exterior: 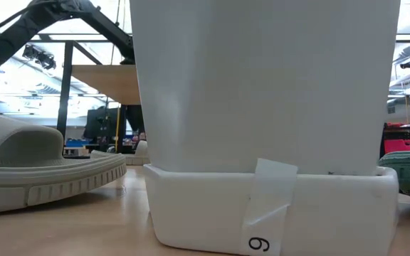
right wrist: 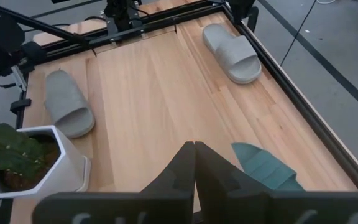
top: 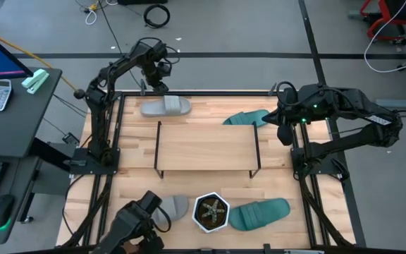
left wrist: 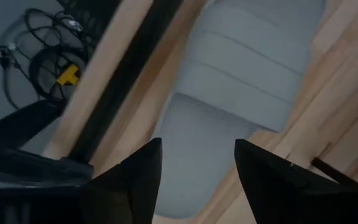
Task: Pick and place slides into the shelf
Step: Put the top gray slide on the shelf
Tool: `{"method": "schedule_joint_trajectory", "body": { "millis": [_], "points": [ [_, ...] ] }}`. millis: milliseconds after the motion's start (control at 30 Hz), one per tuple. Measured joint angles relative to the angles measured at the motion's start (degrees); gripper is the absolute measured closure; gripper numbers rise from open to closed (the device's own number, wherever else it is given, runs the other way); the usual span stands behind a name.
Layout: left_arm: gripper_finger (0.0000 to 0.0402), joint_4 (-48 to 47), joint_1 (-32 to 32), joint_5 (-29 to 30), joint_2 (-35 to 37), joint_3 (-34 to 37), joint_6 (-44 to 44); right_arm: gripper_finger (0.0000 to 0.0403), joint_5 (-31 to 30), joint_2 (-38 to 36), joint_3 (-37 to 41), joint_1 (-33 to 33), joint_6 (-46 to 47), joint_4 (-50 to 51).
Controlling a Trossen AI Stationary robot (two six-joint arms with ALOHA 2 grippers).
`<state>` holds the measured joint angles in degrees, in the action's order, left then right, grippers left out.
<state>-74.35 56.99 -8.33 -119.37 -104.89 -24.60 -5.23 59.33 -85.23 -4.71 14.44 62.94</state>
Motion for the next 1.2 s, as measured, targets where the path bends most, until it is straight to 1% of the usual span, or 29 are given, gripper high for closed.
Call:
{"method": "schedule_joint_trajectory", "body": {
  "millis": [67,133,300,400,633,800,967,1200],
  "points": [
    [0.0189,0.23,-0.08,-2.97,0.0,1.11,0.2,0.0386,0.0,0.0,0.0,0.0,0.0,0.02],
    [0.0191,0.37,-0.42,-4.4,0.0,2.09,0.44,0.0386,0.0,0.0,0.0,0.0,0.02,0.01],
    [0.0201,0.99,-1.45,-5.03,0.02,3.34,2.27,0.0386,-0.02,0.0,0.0,0.0,0.02,0.02],
    [0.0201,3.04,-1.98,-5.03,0.02,4.41,3.68,0.0386,-0.02,0.0,0.0,0.0,0.02,0.0],
    [0.0192,4.93,-1.82,-4.77,0.07,7.55,11.04,0.0386,-0.02,0.0,0.0,0.0,0.21,0.0],
    [0.0194,9.0,-1.77,-5.03,0.04,9.94,18.52,0.0386,-0.03,0.0,0.0,0.0,0.37,0.0],
    [0.0201,13.54,-1.75,-8.89,0.04,12.29,23.56,0.0386,-0.04,0.0,0.0,0.0,0.38,0.0],
    [0.0204,18.51,-1.69,-13.6,0.07,15.28,27.71,0.0386,-0.04,0.0,0.0,0.0,0.42,0.0]
  ]
}}
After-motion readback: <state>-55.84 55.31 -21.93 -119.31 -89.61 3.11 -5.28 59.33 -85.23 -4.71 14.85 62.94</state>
